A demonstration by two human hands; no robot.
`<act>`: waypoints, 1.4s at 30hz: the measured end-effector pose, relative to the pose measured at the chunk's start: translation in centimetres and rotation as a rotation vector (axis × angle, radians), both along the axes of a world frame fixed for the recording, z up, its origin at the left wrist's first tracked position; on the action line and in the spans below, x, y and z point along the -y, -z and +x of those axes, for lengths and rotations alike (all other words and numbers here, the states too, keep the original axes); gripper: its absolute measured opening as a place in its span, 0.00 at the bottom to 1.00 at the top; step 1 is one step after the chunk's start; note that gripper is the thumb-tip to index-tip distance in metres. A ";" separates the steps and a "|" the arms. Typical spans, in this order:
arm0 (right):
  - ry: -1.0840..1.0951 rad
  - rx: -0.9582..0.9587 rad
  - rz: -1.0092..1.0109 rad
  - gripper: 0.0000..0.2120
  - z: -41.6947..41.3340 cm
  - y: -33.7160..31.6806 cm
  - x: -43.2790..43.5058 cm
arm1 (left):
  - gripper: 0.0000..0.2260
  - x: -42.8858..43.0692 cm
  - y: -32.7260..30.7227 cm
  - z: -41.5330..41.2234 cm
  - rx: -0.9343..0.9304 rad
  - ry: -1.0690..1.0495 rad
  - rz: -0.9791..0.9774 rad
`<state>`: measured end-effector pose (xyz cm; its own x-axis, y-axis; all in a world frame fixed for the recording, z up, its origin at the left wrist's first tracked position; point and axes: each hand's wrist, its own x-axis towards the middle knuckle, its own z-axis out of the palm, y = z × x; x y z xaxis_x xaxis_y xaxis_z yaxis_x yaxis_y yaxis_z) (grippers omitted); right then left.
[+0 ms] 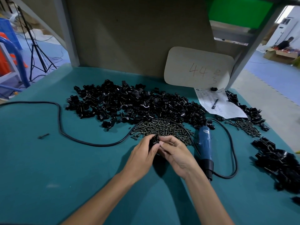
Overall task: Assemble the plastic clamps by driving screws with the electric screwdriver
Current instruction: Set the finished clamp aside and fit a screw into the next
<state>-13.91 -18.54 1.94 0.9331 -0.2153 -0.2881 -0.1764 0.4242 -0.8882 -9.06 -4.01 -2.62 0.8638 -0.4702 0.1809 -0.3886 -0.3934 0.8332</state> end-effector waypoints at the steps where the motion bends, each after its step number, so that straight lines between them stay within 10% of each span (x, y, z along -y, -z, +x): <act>1: -0.002 0.002 0.004 0.07 0.0 0.0 0.0 | 0.25 0.0 0.0 0.0 0.006 0.002 -0.005; 42: -0.052 0.046 0.030 0.08 -0.6 0.0 0.5 | 0.26 -0.1 -0.6 -0.4 0.013 0.071 -0.018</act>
